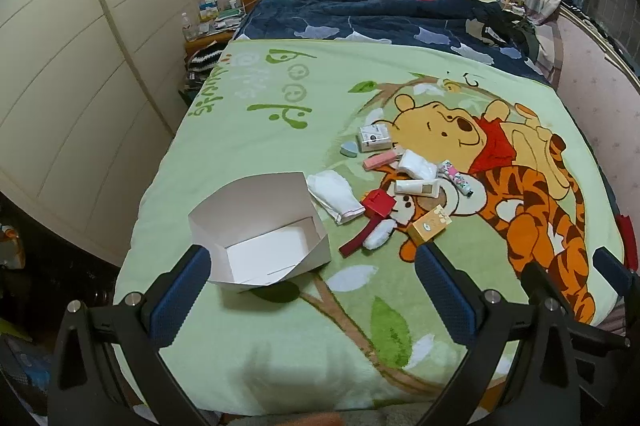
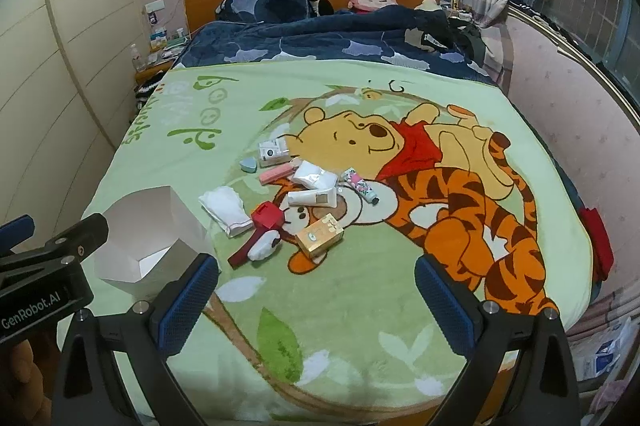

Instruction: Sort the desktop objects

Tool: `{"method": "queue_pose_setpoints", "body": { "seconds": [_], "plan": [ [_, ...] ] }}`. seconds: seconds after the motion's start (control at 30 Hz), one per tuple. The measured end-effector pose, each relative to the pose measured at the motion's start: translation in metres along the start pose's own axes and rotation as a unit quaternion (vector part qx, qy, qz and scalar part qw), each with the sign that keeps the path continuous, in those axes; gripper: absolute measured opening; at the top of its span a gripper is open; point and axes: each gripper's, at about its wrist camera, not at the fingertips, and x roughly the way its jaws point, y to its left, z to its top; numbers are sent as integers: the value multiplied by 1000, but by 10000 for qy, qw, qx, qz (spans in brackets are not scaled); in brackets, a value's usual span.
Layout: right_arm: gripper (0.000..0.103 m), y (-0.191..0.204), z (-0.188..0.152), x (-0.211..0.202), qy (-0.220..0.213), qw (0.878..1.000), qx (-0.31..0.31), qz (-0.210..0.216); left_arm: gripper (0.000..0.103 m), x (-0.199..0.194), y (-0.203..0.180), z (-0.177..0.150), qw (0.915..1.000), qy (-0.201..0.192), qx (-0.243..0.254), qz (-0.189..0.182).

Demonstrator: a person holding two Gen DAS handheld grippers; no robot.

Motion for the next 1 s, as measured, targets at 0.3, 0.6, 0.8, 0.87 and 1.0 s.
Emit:
{"method": "queue_pose_setpoints", "body": {
  "seconds": [0.3,0.6,0.8,0.87,1.0],
  "plan": [
    [101,8,5,3,24,10000,-55,10,103,11,13,8,9991,287,-228,-220],
    [101,16,5,5,45,9998,-148,151,103,9,26,-5,9988,257,-415,-50],
    [101,19,8,7,77,9996,-166,211,103,11,34,-9,9981,316,-521,-10],
    [101,21,8,7,82,9995,-206,230,103,12,35,-10,9980,321,-538,5],
    [101,22,8,6,63,9994,-239,244,103,11,36,-11,9980,319,-549,28]
  ]
}}
